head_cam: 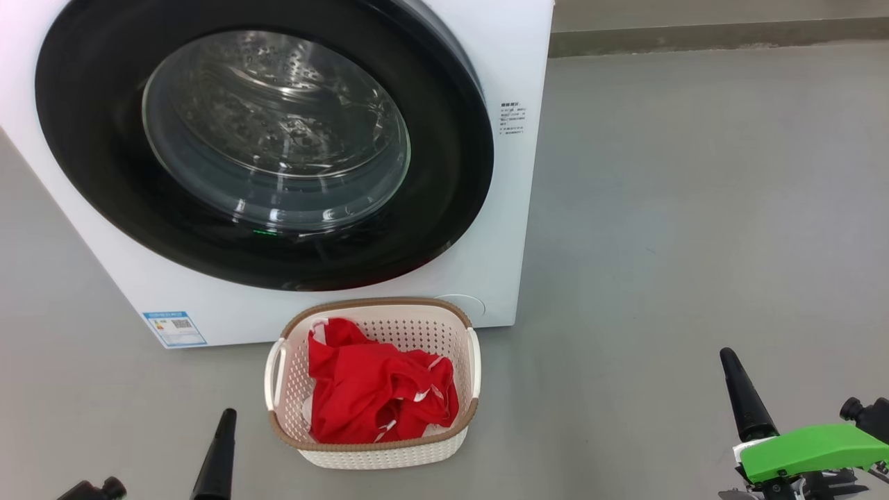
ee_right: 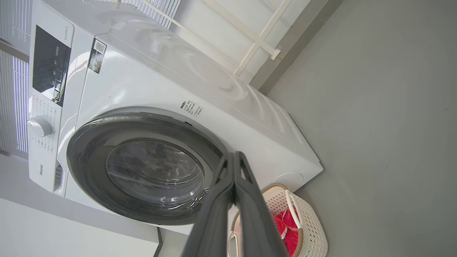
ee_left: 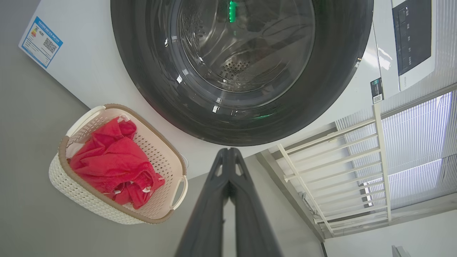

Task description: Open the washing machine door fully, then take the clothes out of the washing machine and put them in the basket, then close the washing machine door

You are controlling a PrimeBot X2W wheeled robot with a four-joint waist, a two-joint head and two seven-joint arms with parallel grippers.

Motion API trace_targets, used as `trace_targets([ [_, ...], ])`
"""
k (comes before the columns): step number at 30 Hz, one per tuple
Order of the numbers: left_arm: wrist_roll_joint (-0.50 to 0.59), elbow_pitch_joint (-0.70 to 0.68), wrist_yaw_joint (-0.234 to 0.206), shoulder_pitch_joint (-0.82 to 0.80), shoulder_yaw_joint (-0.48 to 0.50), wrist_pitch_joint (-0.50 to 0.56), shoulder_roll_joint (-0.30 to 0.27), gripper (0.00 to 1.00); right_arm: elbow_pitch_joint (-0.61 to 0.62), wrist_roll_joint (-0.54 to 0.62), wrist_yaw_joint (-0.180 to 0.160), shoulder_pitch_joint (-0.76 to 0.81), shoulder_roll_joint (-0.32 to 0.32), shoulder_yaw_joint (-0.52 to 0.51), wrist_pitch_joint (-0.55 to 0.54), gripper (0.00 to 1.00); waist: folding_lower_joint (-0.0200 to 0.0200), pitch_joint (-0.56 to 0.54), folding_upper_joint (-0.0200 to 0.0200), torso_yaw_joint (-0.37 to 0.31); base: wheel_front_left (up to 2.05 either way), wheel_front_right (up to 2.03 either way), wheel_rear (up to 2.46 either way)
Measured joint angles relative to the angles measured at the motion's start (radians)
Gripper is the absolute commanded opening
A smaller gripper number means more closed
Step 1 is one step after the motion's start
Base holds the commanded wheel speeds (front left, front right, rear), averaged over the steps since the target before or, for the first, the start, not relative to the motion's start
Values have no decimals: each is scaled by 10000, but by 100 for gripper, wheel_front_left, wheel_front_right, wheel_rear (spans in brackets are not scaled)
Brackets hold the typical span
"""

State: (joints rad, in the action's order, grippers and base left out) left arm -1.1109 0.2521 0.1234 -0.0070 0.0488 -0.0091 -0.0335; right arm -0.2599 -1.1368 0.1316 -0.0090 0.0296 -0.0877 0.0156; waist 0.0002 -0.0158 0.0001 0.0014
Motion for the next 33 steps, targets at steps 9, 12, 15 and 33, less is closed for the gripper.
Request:
trace_targets([
  [9, -1062, 50, 2, -64, 73, 255, -2, 0, -23, -963, 0, -26, 10, -77, -263, 0, -1, 40, 0, -3, 0, 0, 0],
  [12, -1377, 56, 2, -207, 98, 328, -4, 0, -38, -1277, -2, -128, 12, -123, -359, 0, 0, 54, 0, -4, 0, 0, 0],
  [15, -1724, 58, 2, -225, 113, 391, -4, 0, -36, -1613, -2, -218, 19, -173, -441, 0, -1, 67, 0, -5, 0, 0, 0],
  [33, -3636, 102, 2, -422, 215, 880, -10, 0, -79, -3390, -2, -389, 35, -318, -934, 0, -1, 143, 0, -10, 0, 0, 0],
])
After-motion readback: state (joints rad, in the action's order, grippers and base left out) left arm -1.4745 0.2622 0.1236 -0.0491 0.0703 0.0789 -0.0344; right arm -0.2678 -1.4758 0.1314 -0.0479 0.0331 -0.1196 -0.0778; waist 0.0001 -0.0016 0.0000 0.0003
